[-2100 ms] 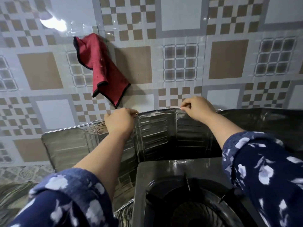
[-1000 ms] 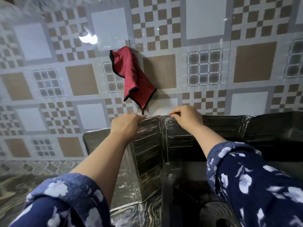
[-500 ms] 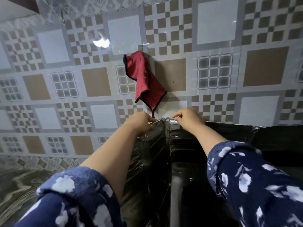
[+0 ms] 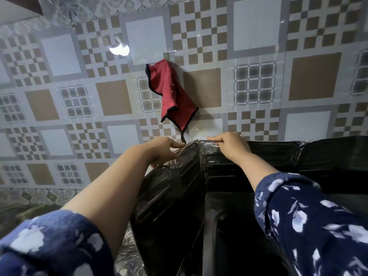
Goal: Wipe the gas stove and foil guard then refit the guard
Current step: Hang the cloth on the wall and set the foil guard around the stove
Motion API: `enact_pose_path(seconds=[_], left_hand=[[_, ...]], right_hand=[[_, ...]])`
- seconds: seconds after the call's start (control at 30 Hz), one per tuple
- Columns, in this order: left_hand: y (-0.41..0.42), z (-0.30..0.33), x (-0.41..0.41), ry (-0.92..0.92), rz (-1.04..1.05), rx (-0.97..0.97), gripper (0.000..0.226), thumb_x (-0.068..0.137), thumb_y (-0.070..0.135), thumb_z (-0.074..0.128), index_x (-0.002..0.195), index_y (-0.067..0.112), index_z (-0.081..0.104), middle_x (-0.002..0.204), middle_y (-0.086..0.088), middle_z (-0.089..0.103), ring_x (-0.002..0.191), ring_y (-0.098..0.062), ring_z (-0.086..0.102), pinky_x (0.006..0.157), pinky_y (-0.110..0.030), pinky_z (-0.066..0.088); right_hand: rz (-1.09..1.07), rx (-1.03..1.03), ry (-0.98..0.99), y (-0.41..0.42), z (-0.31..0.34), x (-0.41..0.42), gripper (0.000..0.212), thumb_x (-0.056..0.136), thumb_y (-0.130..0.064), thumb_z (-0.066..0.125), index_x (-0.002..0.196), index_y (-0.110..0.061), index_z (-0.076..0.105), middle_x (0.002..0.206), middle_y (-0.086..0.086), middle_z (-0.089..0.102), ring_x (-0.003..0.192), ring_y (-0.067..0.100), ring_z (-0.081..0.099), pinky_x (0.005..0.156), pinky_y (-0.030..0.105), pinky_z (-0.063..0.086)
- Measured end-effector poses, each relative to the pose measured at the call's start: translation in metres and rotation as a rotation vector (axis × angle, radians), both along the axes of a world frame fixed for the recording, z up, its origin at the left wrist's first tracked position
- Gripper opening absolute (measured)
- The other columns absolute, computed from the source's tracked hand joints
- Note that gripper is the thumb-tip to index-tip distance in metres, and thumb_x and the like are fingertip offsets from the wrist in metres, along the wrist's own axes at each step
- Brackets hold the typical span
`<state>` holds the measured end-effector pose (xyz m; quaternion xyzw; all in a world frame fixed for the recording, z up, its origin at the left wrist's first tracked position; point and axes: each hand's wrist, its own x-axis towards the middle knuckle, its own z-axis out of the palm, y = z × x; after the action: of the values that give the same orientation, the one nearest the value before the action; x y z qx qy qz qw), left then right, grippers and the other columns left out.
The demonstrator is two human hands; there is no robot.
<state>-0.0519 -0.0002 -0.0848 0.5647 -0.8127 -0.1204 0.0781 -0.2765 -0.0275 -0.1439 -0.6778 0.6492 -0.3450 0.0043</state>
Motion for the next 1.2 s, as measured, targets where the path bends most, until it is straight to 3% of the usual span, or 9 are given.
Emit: enact_pose_path(seconds=[0.07, 0.2, 0.43, 0.77, 0.87, 0.93, 1.03, 1.13, 1.2], left_hand=[[0.007, 0.002, -0.003, 0.116, 0.015, 0.073, 0.049, 0.094, 0.015, 0.051, 0.136, 0.040, 0.045, 0.090, -0.001, 0.060, 0.066, -0.016, 0.060, 0.053, -0.028, 0.058], [0.019, 0.003, -0.005, 0.249, 0.006, 0.081, 0.046, 0.093, 0.017, 0.052, 0.136, 0.033, 0.048, 0.069, 0.003, 0.059, 0.047, -0.008, 0.059, 0.047, -0.023, 0.055], [0.047, -0.001, -0.012, 0.445, 0.043, 0.143, 0.042, 0.092, 0.015, 0.055, 0.134, 0.022, 0.051, 0.071, -0.003, 0.070, 0.053, -0.009, 0.067, 0.046, -0.021, 0.054], [0.075, -0.031, -0.012, 0.751, 0.072, 0.117, 0.039, 0.096, 0.025, 0.053, 0.135, 0.024, 0.051, 0.051, 0.009, 0.062, 0.036, -0.002, 0.056, 0.037, -0.017, 0.045], [0.078, -0.041, -0.012, 0.783, 0.078, 0.044, 0.035, 0.097, 0.025, 0.049, 0.132, 0.023, 0.054, 0.032, 0.015, 0.045, 0.029, 0.000, 0.043, 0.037, -0.014, 0.040], [0.078, -0.042, -0.011, 0.771, 0.084, -0.003, 0.036, 0.096, 0.029, 0.050, 0.131, 0.024, 0.055, 0.038, 0.012, 0.046, 0.035, -0.003, 0.041, 0.044, -0.017, 0.040], [0.079, -0.039, -0.014, 0.829, 0.086, 0.030, 0.036, 0.095, 0.025, 0.053, 0.131, 0.021, 0.055, 0.071, -0.002, 0.068, 0.042, -0.006, 0.060, 0.042, -0.018, 0.048], [0.085, -0.042, -0.018, 0.851, 0.099, 0.012, 0.037, 0.096, 0.025, 0.052, 0.133, 0.019, 0.054, 0.065, 0.004, 0.064, 0.040, -0.003, 0.059, 0.040, -0.017, 0.047], [0.086, -0.045, -0.018, 0.866, 0.106, -0.001, 0.038, 0.096, 0.029, 0.052, 0.133, 0.021, 0.054, 0.077, 0.000, 0.068, 0.045, -0.005, 0.062, 0.041, -0.018, 0.049]], right_hand=[[-0.003, 0.009, -0.027, 0.001, 0.002, 0.003, 0.040, 0.097, -0.014, 0.044, 0.111, -0.045, 0.066, 0.128, -0.002, 0.063, 0.117, 0.031, 0.055, 0.097, 0.042, 0.047], [-0.020, 0.020, -0.024, 0.005, 0.007, 0.007, 0.041, 0.097, -0.013, 0.043, 0.109, -0.042, 0.068, 0.128, -0.006, 0.063, 0.118, 0.027, 0.055, 0.098, 0.038, 0.046], [-0.040, 0.033, 0.000, 0.010, 0.009, 0.022, 0.050, 0.095, -0.006, 0.035, 0.106, -0.039, 0.071, 0.126, -0.008, 0.064, 0.120, 0.023, 0.052, 0.103, 0.033, 0.037], [-0.020, 0.022, 0.026, 0.018, -0.004, 0.025, 0.031, 0.100, -0.028, 0.043, 0.111, -0.046, 0.066, 0.123, -0.009, 0.065, 0.119, 0.023, 0.051, 0.099, 0.038, 0.026], [-0.023, 0.000, -0.006, 0.019, -0.006, 0.024, 0.029, 0.098, -0.026, 0.048, 0.109, -0.044, 0.067, 0.122, -0.007, 0.066, 0.119, 0.025, 0.052, 0.100, 0.038, 0.026], [-0.007, -0.014, -0.032, 0.018, -0.003, 0.022, 0.027, 0.097, -0.024, 0.051, 0.106, -0.041, 0.070, 0.120, -0.007, 0.067, 0.118, 0.024, 0.053, 0.101, 0.037, 0.028], [0.031, -0.004, -0.090, 0.016, 0.006, 0.019, 0.025, 0.094, -0.023, 0.055, 0.100, -0.039, 0.073, 0.117, -0.010, 0.069, 0.115, 0.021, 0.057, 0.103, 0.035, 0.038], [0.040, 0.034, -0.054, 0.014, 0.007, 0.021, 0.027, 0.095, -0.021, 0.052, 0.100, -0.040, 0.072, 0.118, -0.012, 0.068, 0.117, 0.019, 0.055, 0.105, 0.037, 0.034], [0.020, 0.019, -0.019, 0.015, 0.005, 0.023, 0.028, 0.097, -0.023, 0.050, 0.103, -0.041, 0.070, 0.120, -0.013, 0.066, 0.118, 0.019, 0.053, 0.100, 0.035, 0.029]])
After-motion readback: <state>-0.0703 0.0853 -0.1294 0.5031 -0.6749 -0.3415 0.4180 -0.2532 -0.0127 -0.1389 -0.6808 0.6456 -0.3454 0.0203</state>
